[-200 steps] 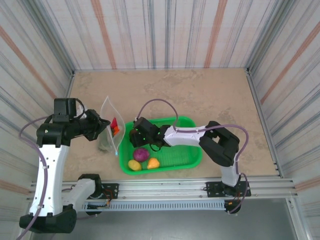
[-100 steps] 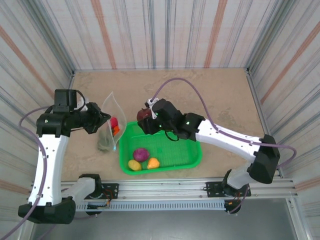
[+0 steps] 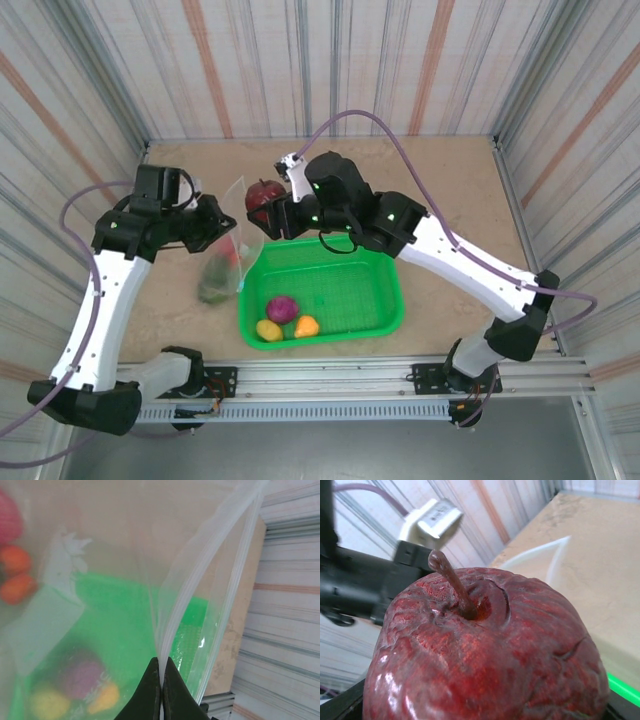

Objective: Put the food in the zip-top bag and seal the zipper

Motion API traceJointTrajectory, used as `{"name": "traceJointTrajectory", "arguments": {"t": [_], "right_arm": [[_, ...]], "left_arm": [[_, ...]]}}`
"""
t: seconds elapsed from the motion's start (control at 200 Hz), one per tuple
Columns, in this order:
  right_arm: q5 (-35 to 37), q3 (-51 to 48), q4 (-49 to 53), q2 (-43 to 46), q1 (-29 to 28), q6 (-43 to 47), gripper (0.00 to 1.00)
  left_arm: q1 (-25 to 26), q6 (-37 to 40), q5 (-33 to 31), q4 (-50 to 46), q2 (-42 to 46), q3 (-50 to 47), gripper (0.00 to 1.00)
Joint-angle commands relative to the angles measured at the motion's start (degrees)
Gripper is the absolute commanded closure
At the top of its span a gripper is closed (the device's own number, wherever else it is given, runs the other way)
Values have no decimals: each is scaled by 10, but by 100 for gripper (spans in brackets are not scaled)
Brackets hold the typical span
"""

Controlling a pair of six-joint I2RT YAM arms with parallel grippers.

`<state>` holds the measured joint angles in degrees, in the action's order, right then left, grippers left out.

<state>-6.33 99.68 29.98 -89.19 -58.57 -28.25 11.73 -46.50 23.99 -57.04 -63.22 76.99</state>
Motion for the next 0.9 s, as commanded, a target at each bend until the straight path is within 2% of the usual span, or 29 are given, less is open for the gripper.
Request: {"name": "traceJointTrajectory", "arguments": {"t": [0.0, 0.271, 0.486, 0.671, 0.771, 0.897], "right_arm": [[-37, 29, 20, -37, 2, -49, 45], [-8, 19, 25, -72, 8, -96, 44], [21, -10, 59, -85, 31, -106, 44], [24, 28, 116, -128, 21, -98, 41], [46, 58, 153, -151, 4, -74, 37], [82, 129, 224, -187, -9, -49, 23]], "left_arm": [[-2, -9, 58, 96, 3, -19, 100], [8, -36, 98, 145, 3, -19, 100], [25, -19, 67, 94, -1, 14, 100], [31, -11, 43, 71, -3, 19, 100], [34, -4, 26, 58, -4, 25, 100], [38, 5, -4, 31, -1, 40, 100]]}}
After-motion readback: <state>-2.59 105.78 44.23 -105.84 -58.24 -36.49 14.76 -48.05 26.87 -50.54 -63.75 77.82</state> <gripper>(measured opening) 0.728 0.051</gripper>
